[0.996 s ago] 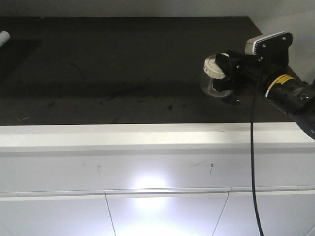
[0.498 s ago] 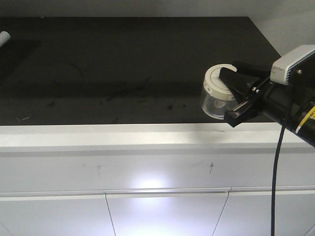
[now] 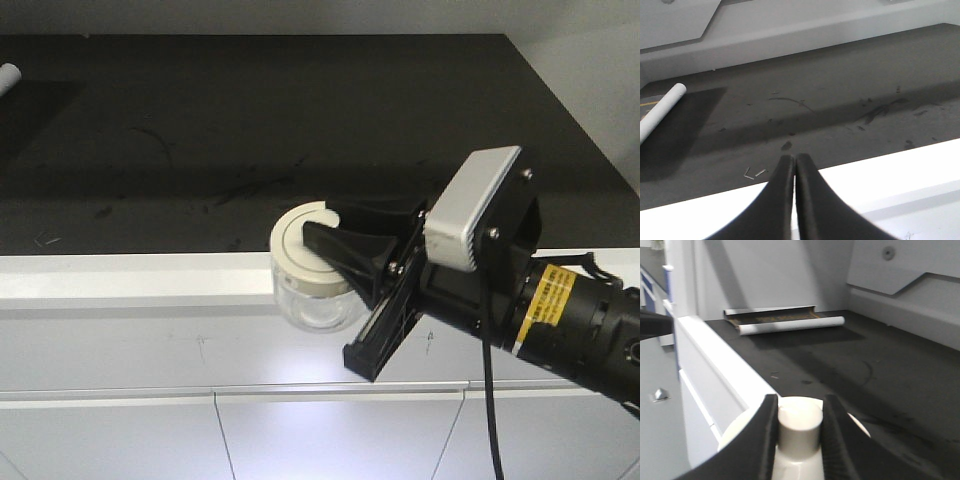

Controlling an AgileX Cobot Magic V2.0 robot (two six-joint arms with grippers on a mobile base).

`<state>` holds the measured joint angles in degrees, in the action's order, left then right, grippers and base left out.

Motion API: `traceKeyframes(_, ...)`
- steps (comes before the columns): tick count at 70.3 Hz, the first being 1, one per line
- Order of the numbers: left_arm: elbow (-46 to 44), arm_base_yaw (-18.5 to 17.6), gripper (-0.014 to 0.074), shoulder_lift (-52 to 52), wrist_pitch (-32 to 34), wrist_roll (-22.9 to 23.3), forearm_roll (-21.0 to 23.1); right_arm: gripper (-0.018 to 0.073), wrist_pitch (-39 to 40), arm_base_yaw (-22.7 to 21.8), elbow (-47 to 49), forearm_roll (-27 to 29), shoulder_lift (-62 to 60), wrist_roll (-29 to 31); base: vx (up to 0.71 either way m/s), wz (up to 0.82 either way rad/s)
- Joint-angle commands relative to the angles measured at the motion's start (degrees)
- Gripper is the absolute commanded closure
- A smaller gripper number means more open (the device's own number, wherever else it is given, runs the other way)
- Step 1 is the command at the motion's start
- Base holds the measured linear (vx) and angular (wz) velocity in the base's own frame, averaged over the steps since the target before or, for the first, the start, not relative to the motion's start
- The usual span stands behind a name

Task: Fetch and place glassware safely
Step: 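Lift the jar with the right gripper and pull it out of the hood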

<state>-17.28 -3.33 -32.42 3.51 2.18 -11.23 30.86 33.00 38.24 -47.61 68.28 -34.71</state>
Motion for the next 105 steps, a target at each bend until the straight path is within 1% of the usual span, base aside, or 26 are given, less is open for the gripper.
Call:
traceKeyframes(1,-1.5,-0.3,0.0603,0.1,4.1,0.5,0.4,0.0563,3.6,1.5,1.7,1.9,-2.1,-0.1,0.00,0.00)
traceKeyframes(8,-1.5,-0.3,0.0603,0.1,4.1,0.5,0.4,0.0563,3.5,2.7,1.7,1.9,-2.6,-0.1,0.00,0.00)
traceKeyframes(20,-1.5,-0.3,0.0603,0.1,4.1,0.5,0.4,0.0563,4.9,2.7,1.7,1.7,-3.2,-1.9,0.00,0.00)
traceKeyframes(32,-1.5,-0.3,0.0603,0.1,4.0,0.5,0.4,0.0563,4.5,2.7,1.7,-0.7,-4.0,-2.5,0.00,0.00)
traceKeyframes(105,-1.5,-0.3,0.0603,0.1,3.9,0.5,0.4,0.0563,4.5,2.7,1.7,-0.7,-4.0,-2.5,0.00,0.00)
